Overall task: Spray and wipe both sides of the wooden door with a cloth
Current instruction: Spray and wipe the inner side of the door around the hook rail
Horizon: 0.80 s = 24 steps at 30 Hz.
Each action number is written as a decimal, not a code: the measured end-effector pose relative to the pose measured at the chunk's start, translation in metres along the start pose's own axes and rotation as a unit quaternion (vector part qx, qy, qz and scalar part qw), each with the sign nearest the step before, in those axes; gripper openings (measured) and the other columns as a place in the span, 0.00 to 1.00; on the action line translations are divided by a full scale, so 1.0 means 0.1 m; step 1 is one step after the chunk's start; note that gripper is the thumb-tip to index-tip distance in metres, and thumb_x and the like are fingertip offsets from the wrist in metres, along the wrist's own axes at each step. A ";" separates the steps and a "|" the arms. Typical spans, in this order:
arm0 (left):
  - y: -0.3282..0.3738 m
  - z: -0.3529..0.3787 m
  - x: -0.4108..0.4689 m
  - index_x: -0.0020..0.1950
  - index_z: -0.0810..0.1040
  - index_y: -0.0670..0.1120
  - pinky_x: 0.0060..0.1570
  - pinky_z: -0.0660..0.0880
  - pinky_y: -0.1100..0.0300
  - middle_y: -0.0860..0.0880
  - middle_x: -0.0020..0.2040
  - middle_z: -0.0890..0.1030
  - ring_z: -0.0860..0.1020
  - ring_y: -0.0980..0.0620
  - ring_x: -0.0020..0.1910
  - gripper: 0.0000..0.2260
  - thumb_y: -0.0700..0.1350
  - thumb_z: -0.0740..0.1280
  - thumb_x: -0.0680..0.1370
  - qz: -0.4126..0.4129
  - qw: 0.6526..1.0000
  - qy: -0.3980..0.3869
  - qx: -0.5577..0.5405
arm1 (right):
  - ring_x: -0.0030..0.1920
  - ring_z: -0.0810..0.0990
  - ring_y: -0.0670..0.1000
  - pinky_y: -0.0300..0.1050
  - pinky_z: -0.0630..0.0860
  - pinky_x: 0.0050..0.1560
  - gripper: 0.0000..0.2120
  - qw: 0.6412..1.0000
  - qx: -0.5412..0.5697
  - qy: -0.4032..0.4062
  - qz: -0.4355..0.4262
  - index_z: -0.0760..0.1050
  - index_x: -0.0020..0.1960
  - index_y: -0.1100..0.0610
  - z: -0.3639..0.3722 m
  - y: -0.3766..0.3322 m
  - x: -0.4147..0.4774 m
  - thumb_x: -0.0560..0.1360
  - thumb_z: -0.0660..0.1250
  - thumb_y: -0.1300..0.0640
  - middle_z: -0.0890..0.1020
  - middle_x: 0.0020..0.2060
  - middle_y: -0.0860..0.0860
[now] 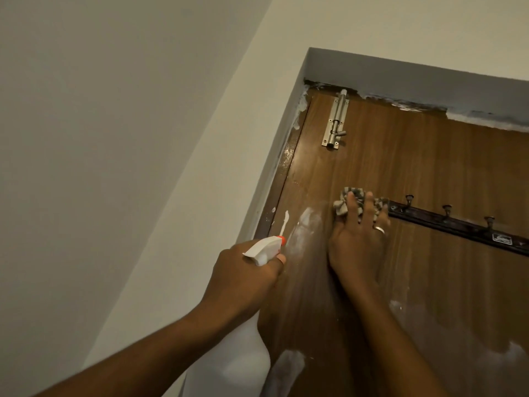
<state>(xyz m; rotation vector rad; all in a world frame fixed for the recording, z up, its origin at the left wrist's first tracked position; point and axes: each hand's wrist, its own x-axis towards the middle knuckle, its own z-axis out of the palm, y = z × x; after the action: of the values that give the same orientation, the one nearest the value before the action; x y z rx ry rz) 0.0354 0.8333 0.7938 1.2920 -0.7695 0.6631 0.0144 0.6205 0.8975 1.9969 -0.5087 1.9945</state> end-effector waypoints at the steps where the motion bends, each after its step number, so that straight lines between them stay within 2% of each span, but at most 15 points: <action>1: 0.00 -0.01 0.01 0.54 0.78 0.48 0.38 0.70 0.74 0.50 0.48 0.81 0.78 0.55 0.41 0.12 0.53 0.68 0.75 0.003 1.000 0.000 -0.004 | 0.79 0.47 0.63 0.63 0.50 0.77 0.26 1.000 0.006 -0.002 -0.007 0.55 0.80 0.48 0.06 -0.16 0.07 0.84 0.53 0.46 0.54 0.80 0.55; 5: 0.04 -0.02 0.04 0.60 0.78 0.47 0.40 0.70 0.71 0.51 0.52 0.81 0.77 0.54 0.45 0.17 0.53 0.68 0.75 0.009 1.000 0.010 -0.015 | 0.78 0.53 0.64 0.64 0.53 0.76 0.29 0.990 0.012 -0.003 -0.144 0.60 0.79 0.48 0.31 -0.66 -0.09 0.80 0.63 0.47 0.58 0.79 0.56; 7: 0.05 -0.03 0.02 0.63 0.76 0.47 0.44 0.73 0.68 0.51 0.52 0.79 0.76 0.54 0.47 0.19 0.53 0.68 0.75 0.007 1.000 0.012 -0.021 | 0.78 0.55 0.64 0.64 0.53 0.75 0.29 0.977 0.012 -0.011 -0.212 0.63 0.78 0.49 0.34 -0.65 -0.37 0.79 0.60 0.42 0.60 0.79 0.56; 9: 0.05 -0.05 -0.02 0.64 0.75 0.47 0.48 0.74 0.65 0.51 0.53 0.79 0.76 0.54 0.47 0.19 0.52 0.68 0.75 0.005 1.000 0.006 -0.018 | 0.78 0.56 0.64 0.66 0.58 0.74 0.27 0.966 0.010 -0.017 -0.258 0.66 0.77 0.49 0.27 -0.49 -0.61 0.80 0.56 0.42 0.61 0.78 0.56; 11: 0.02 -0.07 -0.04 0.62 0.76 0.47 0.44 0.73 0.68 0.52 0.50 0.78 0.76 0.54 0.44 0.17 0.52 0.68 0.75 0.009 1.000 -0.002 -0.014 | 0.77 0.57 0.62 0.66 0.62 0.72 0.25 0.968 -0.001 -0.018 -0.249 0.67 0.76 0.50 0.17 -0.30 -0.66 0.81 0.53 0.44 0.63 0.77 0.56; 13: -0.02 -0.08 -0.07 0.59 0.76 0.46 0.44 0.73 0.69 0.51 0.50 0.80 0.77 0.53 0.44 0.16 0.53 0.68 0.75 0.006 1.000 -0.008 -0.010 | 0.78 0.55 0.62 0.66 0.62 0.73 0.26 0.983 -0.008 -0.035 -0.180 0.63 0.78 0.48 0.14 -0.25 -0.54 0.81 0.52 0.45 0.60 0.79 0.55; 16: -0.07 -0.07 -0.11 0.59 0.77 0.46 0.45 0.73 0.68 0.48 0.52 0.81 0.78 0.53 0.46 0.17 0.53 0.68 0.75 -0.008 1.000 -0.006 -0.007 | 0.77 0.56 0.64 0.67 0.64 0.72 0.28 0.996 0.030 -0.031 -0.077 0.60 0.79 0.45 0.22 -0.59 -0.27 0.80 0.62 0.49 0.59 0.79 0.55; 18: -0.11 -0.05 -0.14 0.60 0.79 0.46 0.43 0.74 0.69 0.48 0.52 0.82 0.80 0.52 0.47 0.17 0.53 0.69 0.74 -0.013 1.000 -0.009 -0.019 | 0.77 0.57 0.65 0.66 0.61 0.73 0.31 0.994 0.047 -0.021 -0.098 0.61 0.79 0.46 0.28 -0.82 -0.26 0.78 0.67 0.50 0.60 0.79 0.55; 20: -0.13 -0.03 -0.18 0.60 0.79 0.46 0.44 0.76 0.66 0.47 0.50 0.83 0.81 0.50 0.48 0.18 0.53 0.70 0.74 -0.025 0.999 -0.015 -0.034 | 0.78 0.56 0.63 0.66 0.59 0.75 0.33 0.979 0.083 -0.026 -0.186 0.63 0.78 0.47 0.33 -0.83 -0.43 0.76 0.70 0.55 0.61 0.79 0.54; 22: -0.14 -0.02 -0.22 0.62 0.78 0.47 0.44 0.78 0.62 0.47 0.51 0.83 0.81 0.49 0.48 0.19 0.53 0.70 0.73 -0.040 0.998 -0.013 -0.041 | 0.79 0.54 0.60 0.64 0.56 0.76 0.26 0.957 0.119 -0.060 -0.258 0.66 0.76 0.47 0.32 -0.64 -0.77 0.80 0.65 0.54 0.61 0.78 0.54; 23: -0.14 -0.02 -0.24 0.62 0.78 0.47 0.45 0.78 0.61 0.46 0.51 0.83 0.81 0.48 0.48 0.19 0.52 0.70 0.74 -0.045 0.998 -0.011 -0.039 | 0.79 0.54 0.60 0.64 0.55 0.77 0.21 0.952 0.106 -0.069 -0.280 0.66 0.76 0.47 0.28 -0.54 -0.97 0.83 0.58 0.49 0.62 0.78 0.54; 24: -0.14 -0.02 -0.26 0.63 0.78 0.47 0.44 0.78 0.61 0.46 0.51 0.83 0.81 0.48 0.47 0.19 0.52 0.70 0.74 -0.044 0.998 -0.011 -0.035 | 0.79 0.54 0.60 0.66 0.55 0.76 0.22 0.950 0.068 -0.078 -0.293 0.65 0.76 0.48 0.24 -0.42 -1.13 0.84 0.49 0.44 0.61 0.78 0.54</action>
<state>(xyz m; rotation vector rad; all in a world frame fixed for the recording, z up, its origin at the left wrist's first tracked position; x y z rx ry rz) 0.0316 0.8328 0.7646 1.2644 -0.7434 0.5480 0.0556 0.6539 0.7861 2.0747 0.1937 1.5431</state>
